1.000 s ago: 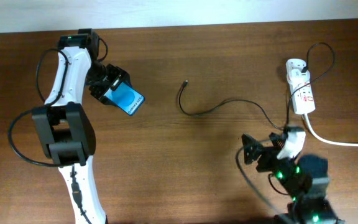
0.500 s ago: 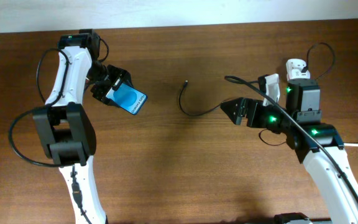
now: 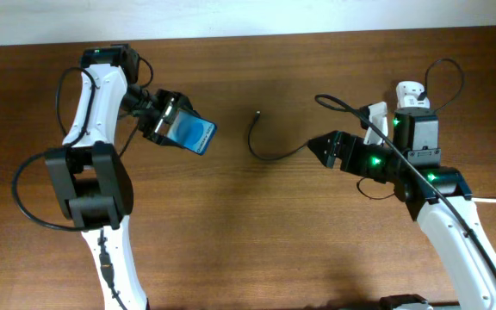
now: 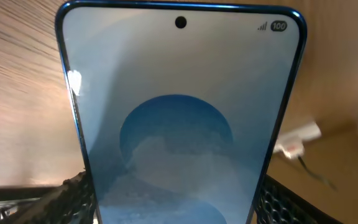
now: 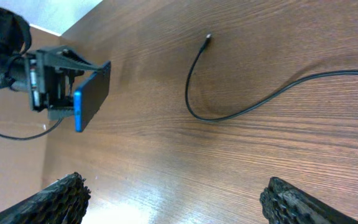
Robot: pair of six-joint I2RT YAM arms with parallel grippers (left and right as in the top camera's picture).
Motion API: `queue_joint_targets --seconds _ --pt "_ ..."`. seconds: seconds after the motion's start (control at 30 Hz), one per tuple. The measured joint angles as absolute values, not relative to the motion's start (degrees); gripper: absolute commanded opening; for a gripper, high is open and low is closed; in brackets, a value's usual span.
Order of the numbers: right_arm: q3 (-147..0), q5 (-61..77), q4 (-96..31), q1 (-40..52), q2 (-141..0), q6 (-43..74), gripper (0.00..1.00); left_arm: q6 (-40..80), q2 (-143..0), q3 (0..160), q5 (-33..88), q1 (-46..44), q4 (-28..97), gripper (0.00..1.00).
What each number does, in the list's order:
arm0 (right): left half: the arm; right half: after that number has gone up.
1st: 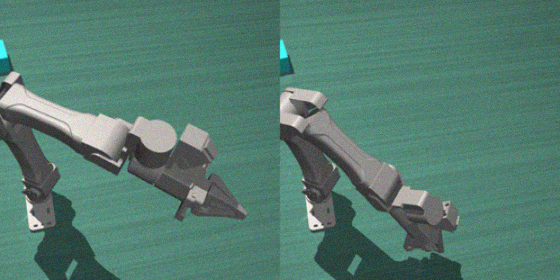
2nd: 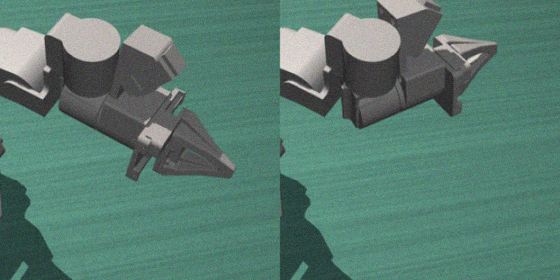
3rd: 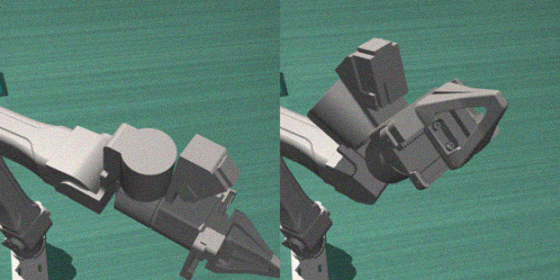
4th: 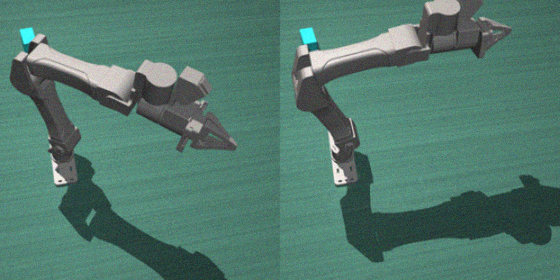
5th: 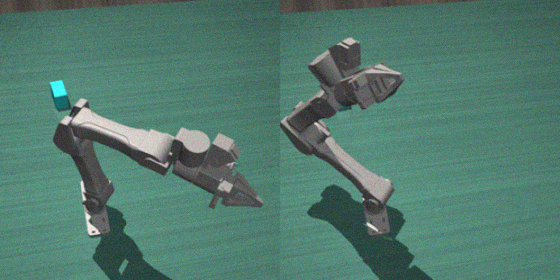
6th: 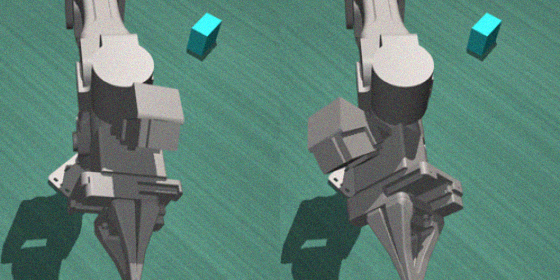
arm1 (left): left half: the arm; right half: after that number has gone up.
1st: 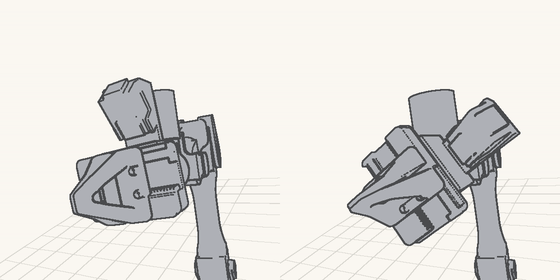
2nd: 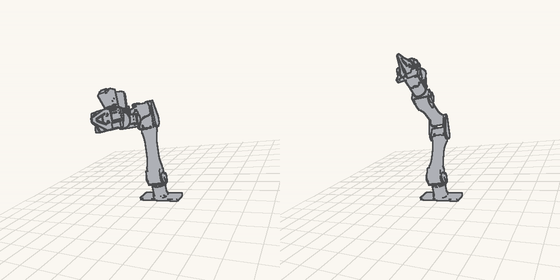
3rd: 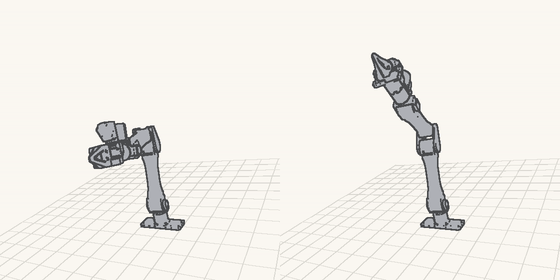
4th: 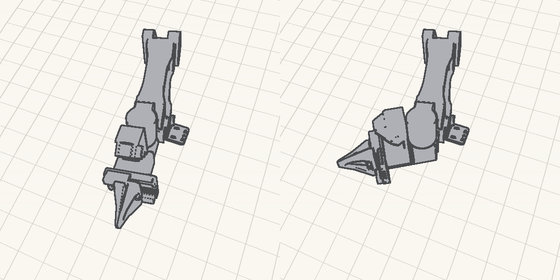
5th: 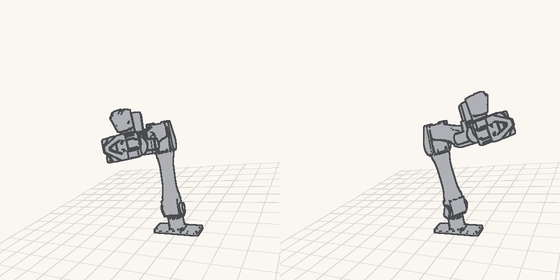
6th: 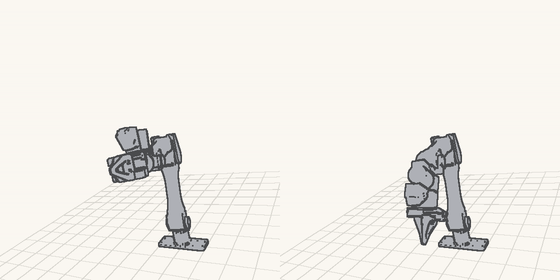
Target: Plug charger to phone and switch on socket
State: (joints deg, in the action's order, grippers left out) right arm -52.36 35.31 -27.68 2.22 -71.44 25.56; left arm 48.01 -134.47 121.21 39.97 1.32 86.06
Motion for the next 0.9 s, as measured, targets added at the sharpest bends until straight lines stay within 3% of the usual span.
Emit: queue_joint_targets --seconds 0.57,0.9 --pt "-52.36 31.24 -27.66 2.22 -71.44 25.8 0.98 44.64 -134.47 121.3 72.73 1.54 91.55 0.0" --pt "-52.36 31.05 -27.66 2.22 -71.44 25.76 0.98 45.28 -134.47 121.3 73.78 2.07 92.4 0.0"
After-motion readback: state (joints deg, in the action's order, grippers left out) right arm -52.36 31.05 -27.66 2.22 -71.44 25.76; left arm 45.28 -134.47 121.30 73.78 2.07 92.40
